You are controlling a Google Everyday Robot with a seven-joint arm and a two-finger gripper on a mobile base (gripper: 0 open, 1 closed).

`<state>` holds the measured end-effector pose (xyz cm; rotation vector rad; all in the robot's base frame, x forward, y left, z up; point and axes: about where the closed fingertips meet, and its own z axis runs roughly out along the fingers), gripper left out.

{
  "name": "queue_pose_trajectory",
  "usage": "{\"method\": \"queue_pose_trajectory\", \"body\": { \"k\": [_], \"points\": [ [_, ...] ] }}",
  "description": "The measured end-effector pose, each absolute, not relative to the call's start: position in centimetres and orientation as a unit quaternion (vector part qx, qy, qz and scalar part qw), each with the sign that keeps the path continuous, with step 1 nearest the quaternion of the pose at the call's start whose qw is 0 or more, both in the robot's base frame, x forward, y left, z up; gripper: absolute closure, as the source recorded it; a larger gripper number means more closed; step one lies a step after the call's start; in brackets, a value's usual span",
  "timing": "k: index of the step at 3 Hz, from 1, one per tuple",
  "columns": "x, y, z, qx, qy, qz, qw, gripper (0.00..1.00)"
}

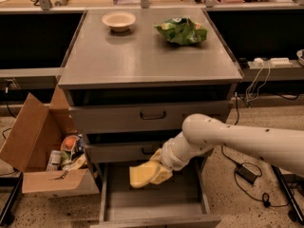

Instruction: Place sponge into bottom drawer

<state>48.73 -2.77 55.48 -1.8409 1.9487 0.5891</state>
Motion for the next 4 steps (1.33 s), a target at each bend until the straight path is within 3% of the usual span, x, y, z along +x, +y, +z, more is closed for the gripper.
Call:
{"method": "queue_pose_trajectory", "body": {
  "k": [2, 4],
  "points": [
    [48.3, -2.7, 50.3, -0.656, 0.693, 0.222, 0.199, 1.0],
    [48.5, 0.7, 42.7, -0.667, 0.677, 0.224, 0.216, 1.0]
  ]
}}
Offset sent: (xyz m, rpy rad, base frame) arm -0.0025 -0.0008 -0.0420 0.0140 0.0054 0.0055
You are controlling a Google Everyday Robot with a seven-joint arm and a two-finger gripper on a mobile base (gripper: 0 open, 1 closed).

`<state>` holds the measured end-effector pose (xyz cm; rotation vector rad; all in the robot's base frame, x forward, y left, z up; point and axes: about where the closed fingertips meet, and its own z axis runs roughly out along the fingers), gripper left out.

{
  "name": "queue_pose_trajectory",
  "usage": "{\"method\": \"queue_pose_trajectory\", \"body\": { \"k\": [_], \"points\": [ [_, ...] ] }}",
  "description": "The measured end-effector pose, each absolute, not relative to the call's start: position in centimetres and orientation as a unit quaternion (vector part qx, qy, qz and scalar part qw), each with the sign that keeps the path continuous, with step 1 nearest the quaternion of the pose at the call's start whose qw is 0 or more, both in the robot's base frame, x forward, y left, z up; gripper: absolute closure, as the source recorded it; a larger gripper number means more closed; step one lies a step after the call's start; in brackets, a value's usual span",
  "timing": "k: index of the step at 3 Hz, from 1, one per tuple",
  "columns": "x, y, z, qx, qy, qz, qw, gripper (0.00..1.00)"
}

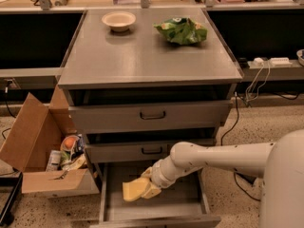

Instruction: Place sponge into bottom drawer

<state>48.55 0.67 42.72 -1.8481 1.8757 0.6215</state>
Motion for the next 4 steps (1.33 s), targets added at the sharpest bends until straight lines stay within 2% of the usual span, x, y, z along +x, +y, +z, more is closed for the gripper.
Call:
{"method": "queue_pose_trajectory", "body": {
  "k": [1, 3, 4],
  "points": [
    [48.4, 2.8, 36.9, -0.662, 0.679, 0.24, 0.206, 1.0],
    [48.8, 3.3, 35.0, -0.663, 0.684, 0.235, 0.196, 1.0],
    [49.8, 3.6, 32.2, -0.648, 0.69, 0.236, 0.219, 1.0]
  ]
}}
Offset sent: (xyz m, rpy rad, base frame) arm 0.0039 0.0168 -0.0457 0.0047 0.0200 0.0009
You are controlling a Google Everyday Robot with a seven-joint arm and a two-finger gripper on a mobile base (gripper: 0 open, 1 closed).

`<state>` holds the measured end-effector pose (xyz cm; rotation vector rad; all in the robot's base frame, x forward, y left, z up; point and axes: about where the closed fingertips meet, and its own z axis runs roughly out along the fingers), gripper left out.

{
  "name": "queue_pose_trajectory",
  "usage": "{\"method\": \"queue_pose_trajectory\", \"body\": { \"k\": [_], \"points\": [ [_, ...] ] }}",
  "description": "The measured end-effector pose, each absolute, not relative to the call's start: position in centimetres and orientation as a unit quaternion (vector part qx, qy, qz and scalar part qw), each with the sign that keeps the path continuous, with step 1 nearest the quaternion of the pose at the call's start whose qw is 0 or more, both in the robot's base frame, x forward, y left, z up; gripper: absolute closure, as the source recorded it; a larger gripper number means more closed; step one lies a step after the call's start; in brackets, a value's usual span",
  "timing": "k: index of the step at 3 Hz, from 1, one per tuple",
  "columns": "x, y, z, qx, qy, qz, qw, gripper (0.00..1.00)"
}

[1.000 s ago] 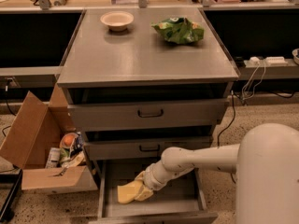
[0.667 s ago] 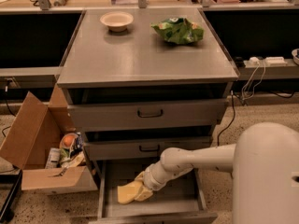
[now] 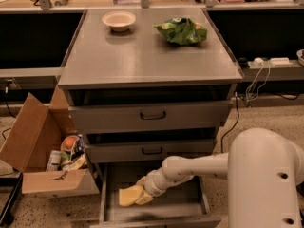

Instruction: Place sponge into bottom drawer

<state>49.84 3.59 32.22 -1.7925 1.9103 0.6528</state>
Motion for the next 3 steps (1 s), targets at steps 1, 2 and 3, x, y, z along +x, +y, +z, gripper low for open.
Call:
{"method": "queue_pose_trajectory", "body": {
  "k": [1, 2, 3],
  "points": [
    [50.7, 3.9, 29.0, -0.638, 0.695, 0.24, 0.229, 1.0],
    [51.8, 4.0, 26.4, -0.628, 0.702, 0.246, 0.229, 1.0],
    [52.9, 4.1, 24.2, -0.619, 0.708, 0.253, 0.228, 1.0]
  ]
}}
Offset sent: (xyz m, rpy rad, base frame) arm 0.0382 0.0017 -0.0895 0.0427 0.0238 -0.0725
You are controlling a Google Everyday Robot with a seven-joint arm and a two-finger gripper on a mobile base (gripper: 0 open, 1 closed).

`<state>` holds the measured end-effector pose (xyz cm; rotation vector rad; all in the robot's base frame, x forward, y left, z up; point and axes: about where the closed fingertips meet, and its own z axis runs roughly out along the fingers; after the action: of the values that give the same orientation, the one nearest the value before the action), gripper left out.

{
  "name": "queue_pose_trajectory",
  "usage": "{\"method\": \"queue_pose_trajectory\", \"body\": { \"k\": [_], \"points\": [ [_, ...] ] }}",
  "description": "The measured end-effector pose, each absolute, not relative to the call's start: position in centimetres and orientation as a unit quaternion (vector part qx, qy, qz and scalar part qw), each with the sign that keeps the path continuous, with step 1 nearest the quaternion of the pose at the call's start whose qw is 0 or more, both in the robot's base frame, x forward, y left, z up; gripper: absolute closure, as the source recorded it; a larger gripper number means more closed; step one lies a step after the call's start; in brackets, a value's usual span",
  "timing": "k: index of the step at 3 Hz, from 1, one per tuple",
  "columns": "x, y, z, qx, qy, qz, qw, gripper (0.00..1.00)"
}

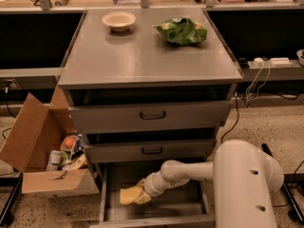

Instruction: Place sponge into bottom drawer

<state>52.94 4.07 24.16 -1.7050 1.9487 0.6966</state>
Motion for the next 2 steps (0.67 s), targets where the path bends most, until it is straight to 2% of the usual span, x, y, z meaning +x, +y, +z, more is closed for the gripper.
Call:
{"method": "queue_pose_trajectory", "body": {
  "k": [1, 2],
  "points": [
    [54.0, 4.1, 22.5, -0.606, 0.716, 0.26, 0.228, 1.0],
    [55.2, 3.8, 21.1, -0.591, 0.73, 0.263, 0.222, 0.82]
  ]
}}
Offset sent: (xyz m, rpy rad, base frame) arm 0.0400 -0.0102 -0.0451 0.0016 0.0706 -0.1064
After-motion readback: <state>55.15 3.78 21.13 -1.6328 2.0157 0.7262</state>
